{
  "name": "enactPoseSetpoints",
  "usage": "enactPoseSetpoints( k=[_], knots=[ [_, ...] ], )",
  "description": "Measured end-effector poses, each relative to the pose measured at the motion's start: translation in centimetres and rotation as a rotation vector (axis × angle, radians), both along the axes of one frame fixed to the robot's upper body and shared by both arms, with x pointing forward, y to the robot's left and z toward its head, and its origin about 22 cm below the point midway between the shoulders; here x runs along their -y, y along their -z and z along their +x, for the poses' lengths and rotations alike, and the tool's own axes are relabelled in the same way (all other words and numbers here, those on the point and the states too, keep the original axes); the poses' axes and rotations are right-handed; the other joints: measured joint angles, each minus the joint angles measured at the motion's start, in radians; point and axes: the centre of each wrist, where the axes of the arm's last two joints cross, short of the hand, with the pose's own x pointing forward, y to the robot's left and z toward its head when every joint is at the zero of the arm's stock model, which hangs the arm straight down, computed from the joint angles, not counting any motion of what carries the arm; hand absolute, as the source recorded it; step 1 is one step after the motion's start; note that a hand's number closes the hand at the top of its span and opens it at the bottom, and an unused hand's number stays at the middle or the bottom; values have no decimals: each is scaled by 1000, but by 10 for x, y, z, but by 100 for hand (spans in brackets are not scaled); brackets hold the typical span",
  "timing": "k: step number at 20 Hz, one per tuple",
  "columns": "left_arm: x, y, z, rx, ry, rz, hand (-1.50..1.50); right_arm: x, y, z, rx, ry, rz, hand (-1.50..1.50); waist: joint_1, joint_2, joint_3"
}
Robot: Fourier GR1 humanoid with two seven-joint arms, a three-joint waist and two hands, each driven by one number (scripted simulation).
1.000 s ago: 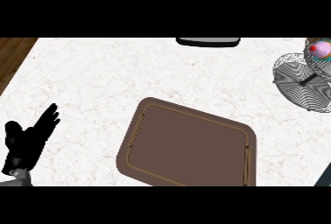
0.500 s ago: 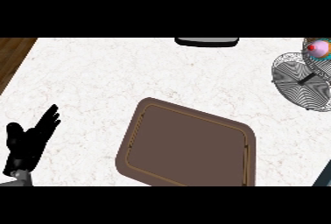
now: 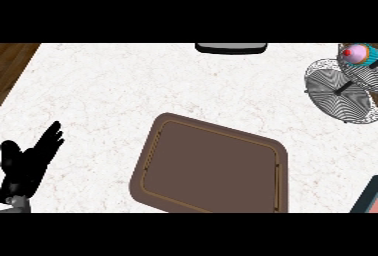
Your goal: Pick the cupcake from the tray and place it in the tiered basket
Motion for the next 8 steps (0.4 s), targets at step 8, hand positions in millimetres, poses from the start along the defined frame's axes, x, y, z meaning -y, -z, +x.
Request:
enactPoseSetpoints(
  k=[8],
  knots=[
    [-6, 7, -15, -7, -34, -4, 0, 79, 12, -74, 202, -59, 299, -150, -27, -7, 2]
  ],
)
